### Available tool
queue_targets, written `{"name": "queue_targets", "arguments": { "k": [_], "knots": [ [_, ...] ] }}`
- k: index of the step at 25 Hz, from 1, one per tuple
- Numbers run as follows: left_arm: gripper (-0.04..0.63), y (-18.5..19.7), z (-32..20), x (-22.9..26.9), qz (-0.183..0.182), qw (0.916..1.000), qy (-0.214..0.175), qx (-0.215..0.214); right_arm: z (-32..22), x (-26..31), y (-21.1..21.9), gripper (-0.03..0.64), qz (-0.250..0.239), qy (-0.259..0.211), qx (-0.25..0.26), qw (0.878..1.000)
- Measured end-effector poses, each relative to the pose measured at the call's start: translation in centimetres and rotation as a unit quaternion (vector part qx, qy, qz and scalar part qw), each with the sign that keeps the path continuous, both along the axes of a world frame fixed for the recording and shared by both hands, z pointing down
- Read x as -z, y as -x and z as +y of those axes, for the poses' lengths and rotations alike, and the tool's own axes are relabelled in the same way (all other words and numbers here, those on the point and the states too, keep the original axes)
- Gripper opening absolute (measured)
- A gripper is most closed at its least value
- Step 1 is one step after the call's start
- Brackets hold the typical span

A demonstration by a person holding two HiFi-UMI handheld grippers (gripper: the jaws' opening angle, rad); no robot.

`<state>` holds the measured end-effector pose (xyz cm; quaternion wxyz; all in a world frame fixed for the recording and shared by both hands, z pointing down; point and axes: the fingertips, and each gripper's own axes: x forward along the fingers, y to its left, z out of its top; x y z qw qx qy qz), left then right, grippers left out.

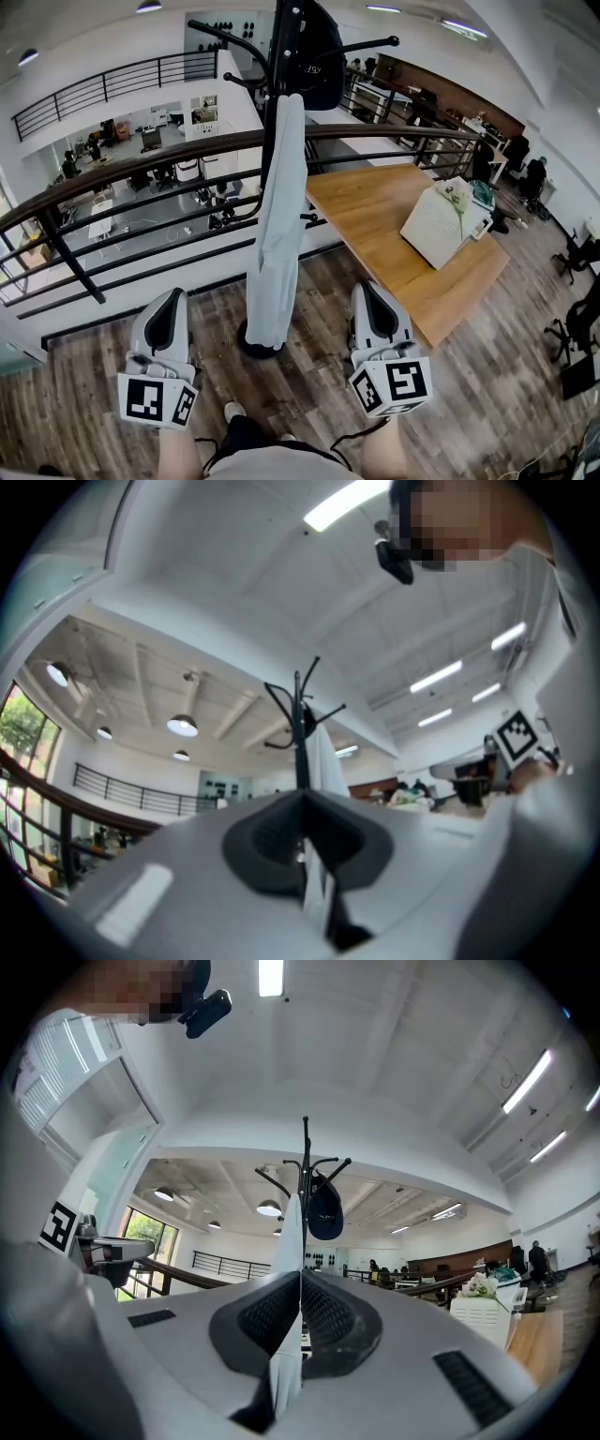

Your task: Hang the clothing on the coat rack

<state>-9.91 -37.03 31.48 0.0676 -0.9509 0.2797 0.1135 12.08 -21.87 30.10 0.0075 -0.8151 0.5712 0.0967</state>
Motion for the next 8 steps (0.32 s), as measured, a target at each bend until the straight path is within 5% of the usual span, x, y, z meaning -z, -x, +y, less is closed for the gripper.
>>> {"name": "queue_targets", "arguments": {
  "k": [8],
  "knots": [
    [0.008,-0.07,-0.09,0.35,-0.001,1.0000,0.000,0.002,-0.17,0.29,-0.20,0.002,-0.004,-0.002,0.002,1.000]
  ]
}}
